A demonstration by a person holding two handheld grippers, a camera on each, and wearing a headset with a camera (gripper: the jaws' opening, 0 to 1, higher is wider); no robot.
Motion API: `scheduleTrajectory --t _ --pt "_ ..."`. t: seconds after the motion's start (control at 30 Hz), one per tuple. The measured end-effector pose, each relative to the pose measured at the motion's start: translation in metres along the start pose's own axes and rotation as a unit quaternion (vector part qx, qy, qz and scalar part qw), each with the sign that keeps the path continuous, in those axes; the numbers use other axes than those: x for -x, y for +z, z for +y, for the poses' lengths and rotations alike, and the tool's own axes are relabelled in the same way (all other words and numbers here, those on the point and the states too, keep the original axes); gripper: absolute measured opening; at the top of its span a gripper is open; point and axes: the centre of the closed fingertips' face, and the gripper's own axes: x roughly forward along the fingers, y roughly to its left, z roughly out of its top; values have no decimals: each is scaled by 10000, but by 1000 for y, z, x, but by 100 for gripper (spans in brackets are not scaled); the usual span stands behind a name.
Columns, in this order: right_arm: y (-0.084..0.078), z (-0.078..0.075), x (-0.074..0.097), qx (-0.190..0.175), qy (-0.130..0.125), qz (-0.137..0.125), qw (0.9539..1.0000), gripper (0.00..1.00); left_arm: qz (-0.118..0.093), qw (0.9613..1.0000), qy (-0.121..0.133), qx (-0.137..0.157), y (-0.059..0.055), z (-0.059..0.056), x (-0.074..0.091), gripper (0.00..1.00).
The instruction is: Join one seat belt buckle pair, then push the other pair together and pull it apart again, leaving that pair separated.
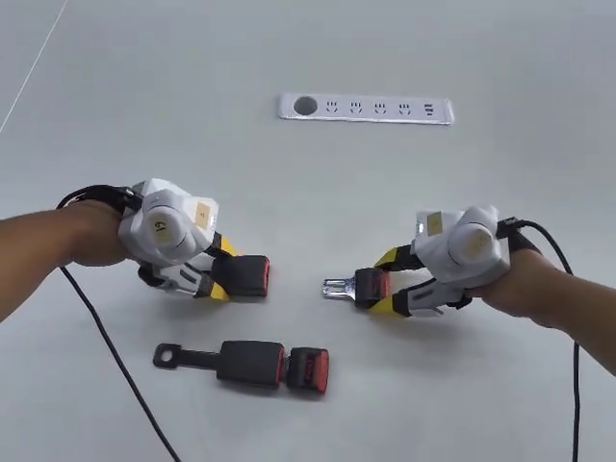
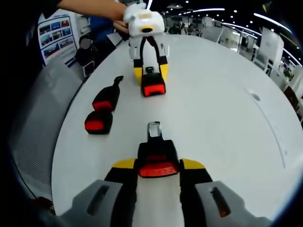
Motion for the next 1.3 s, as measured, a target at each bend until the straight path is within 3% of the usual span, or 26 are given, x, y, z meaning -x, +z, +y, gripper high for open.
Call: scheduleTrajectory --t 0.87,1.3 --pt "36 -3 -29 -209 31 -450 9988 34 6 10000 -9 -43 -1 0 1 34" --pt "58 0 -47 -31 91 -540 9985 34 32 10000 -22 -80 -1 0 0 34"
